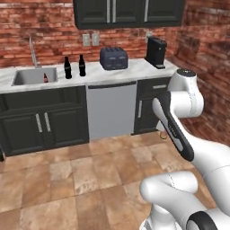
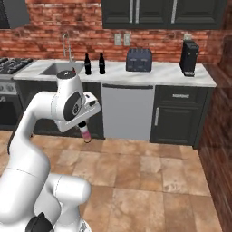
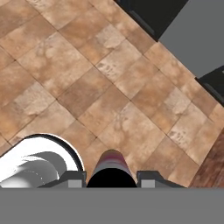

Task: Place the large bottle from the dining counter next to the other large bottle outside the sink, and place the small bottle from the dining counter next to the other small bottle inside the sink.

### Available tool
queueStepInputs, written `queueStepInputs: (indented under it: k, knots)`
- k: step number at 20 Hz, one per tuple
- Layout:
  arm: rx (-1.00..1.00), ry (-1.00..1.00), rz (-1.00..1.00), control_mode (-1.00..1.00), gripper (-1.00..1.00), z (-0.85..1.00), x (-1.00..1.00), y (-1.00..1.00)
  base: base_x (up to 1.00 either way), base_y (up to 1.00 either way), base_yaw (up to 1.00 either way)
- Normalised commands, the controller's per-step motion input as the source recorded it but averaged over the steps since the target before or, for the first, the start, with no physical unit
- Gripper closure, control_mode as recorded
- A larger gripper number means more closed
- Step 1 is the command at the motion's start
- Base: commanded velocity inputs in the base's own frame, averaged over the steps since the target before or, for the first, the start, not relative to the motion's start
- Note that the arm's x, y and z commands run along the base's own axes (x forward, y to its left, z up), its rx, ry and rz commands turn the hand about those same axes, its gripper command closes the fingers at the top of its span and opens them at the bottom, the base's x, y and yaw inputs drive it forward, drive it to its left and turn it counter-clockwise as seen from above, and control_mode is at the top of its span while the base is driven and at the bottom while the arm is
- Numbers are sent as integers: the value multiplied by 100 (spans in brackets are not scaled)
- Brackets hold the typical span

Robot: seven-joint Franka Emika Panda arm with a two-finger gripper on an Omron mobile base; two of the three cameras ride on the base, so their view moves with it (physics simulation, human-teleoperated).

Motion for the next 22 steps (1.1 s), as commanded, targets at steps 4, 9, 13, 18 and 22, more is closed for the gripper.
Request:
queueStepInputs:
  k: [4, 9, 13, 18, 22]
  knots:
    - [0, 0, 0, 100, 100, 0, 0, 0, 0, 43, -8]
    - [0, 0, 0, 100, 100, 0, 0, 0, -3, 55, -9]
    - [0, 0, 0, 100, 100, 0, 0, 0, -4, 66, -6]
    - [0, 0, 0, 100, 100, 0, 0, 0, -4, 69, -1]
    - [0, 0, 0, 100, 100, 0, 0, 0, -4, 72, 0]
